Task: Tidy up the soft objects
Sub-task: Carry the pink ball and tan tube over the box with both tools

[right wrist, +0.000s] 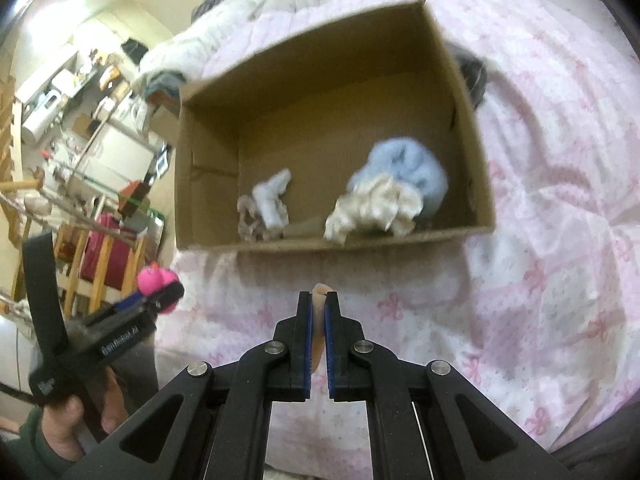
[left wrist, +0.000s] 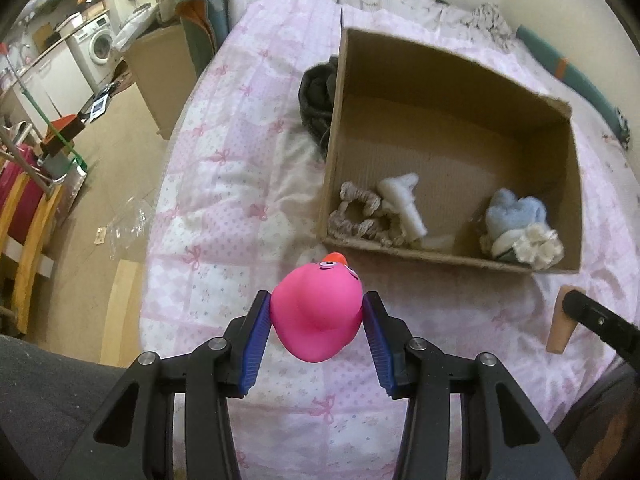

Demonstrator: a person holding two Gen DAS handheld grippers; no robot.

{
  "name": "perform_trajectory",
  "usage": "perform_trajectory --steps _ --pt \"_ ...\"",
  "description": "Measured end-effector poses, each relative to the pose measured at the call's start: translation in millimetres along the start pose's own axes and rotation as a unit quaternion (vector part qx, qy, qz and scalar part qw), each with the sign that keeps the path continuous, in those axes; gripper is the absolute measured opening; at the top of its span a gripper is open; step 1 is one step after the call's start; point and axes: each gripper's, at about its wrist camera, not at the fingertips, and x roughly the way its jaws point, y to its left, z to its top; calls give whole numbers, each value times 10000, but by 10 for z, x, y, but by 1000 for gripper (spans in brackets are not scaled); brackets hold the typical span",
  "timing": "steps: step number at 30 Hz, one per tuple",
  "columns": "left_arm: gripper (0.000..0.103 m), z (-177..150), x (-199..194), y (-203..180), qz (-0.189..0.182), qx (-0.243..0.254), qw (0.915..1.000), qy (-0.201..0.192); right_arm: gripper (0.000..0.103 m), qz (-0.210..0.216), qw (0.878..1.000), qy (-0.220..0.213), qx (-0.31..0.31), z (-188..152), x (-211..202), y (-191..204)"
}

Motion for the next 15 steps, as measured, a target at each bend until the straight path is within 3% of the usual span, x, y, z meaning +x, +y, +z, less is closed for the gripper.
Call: perform_trajectory --steps 9,15 --pt "42 456 -327 -12 -164 -62 9990 -420 7 384 9962 -775 86 334 -418 -11" --pt "42 827 -336 -79 -74 98 9973 -730 7 387 9927 -1138 -128 657 -504 8"
